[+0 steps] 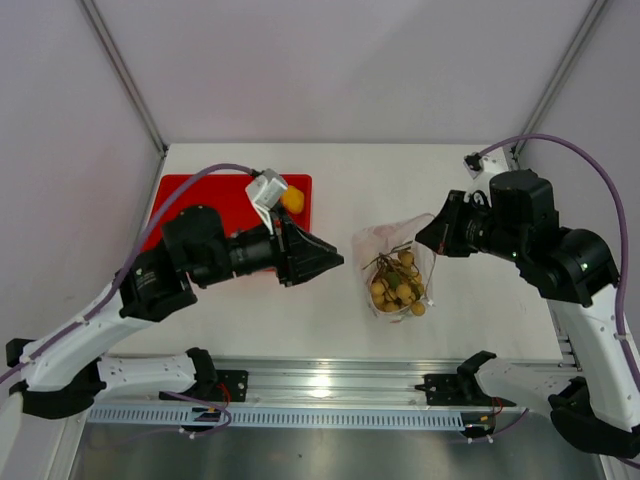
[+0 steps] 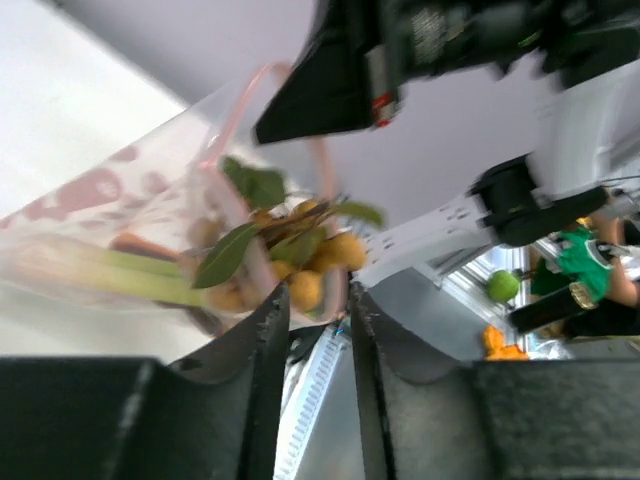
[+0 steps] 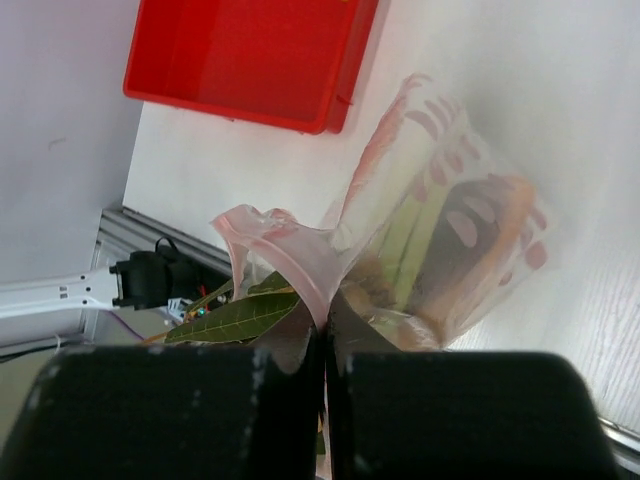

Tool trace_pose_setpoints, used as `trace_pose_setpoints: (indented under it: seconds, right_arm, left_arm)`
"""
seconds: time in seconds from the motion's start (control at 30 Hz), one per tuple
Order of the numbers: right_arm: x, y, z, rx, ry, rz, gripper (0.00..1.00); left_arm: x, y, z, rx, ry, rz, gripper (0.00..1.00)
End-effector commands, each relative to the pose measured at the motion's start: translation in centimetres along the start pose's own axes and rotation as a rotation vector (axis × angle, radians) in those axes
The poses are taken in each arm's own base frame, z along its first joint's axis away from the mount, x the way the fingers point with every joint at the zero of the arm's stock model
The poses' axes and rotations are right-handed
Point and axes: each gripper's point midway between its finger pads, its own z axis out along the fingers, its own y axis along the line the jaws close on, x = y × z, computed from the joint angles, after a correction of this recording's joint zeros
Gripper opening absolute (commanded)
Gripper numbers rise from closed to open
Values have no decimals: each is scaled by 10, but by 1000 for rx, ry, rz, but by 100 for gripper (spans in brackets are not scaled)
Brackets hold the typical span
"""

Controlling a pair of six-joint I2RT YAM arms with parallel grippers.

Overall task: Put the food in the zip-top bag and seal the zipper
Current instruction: Adjust the zipper food storage bag at the center of the board.

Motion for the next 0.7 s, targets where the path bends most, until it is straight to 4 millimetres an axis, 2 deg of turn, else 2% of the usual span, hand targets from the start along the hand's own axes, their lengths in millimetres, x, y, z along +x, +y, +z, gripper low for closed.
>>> trace_pose_setpoints:
  seconds: [0.0,0.03,0.07,0.13,0.17,0.23,0.27,0.33,0.4,0.47,0.5,0.53,0.57,0.6,0.63,0.67]
  right_arm:
    - [3,14,9,-72,50,-14,0]
    - [3,18,6,-90,53,-16,0]
    - [5,19,4,-92,62,-9,0]
    - [6,26,-3,-138,60,-12,0]
    - [7,25,1,-146,43,-18,0]
    - [13,10,8,-102,7,-11,0]
    - [33,-14,41,-42,71,13,0]
    - [63,-39,68,30,272,41,0]
    - [30,-25,51,12,161,6,0]
    - [-8,-1,17,-50,7,-25,0]
    - [-39,22,-16,-106,-97,-52,0]
    - [-39,23,-26,-98,-81,-58,0]
    - [-43,26,-23,-98,-69,-60,0]
    - [-39,25,-19,-98,-45,-55,0]
    - [-36,24,-8,-110,-41,-54,0]
    - [-24,17,6,-108,-6,-28,0]
  left_arm:
    - [52,56,17,-184,129,8,42]
    - [53,58,17,-188,130,9,54]
    - [63,64,18,-202,152,6,57]
    - [68,66,19,-205,159,-5,62]
    - [88,77,21,-225,195,-27,62]
    - [104,84,23,-228,208,-54,63]
    - [107,86,22,-237,202,-72,63]
    - [121,90,22,-231,219,-93,64]
    - [119,85,19,-210,216,-97,64]
    - [118,86,15,-222,215,-98,64]
    - [117,83,12,-213,206,-98,64]
    - [115,82,11,-205,198,-99,64]
    - [114,80,11,-198,192,-98,64]
    - [113,79,11,-192,193,-99,64]
    - [114,79,14,-188,200,-99,64]
    - [115,79,15,-187,203,-99,64]
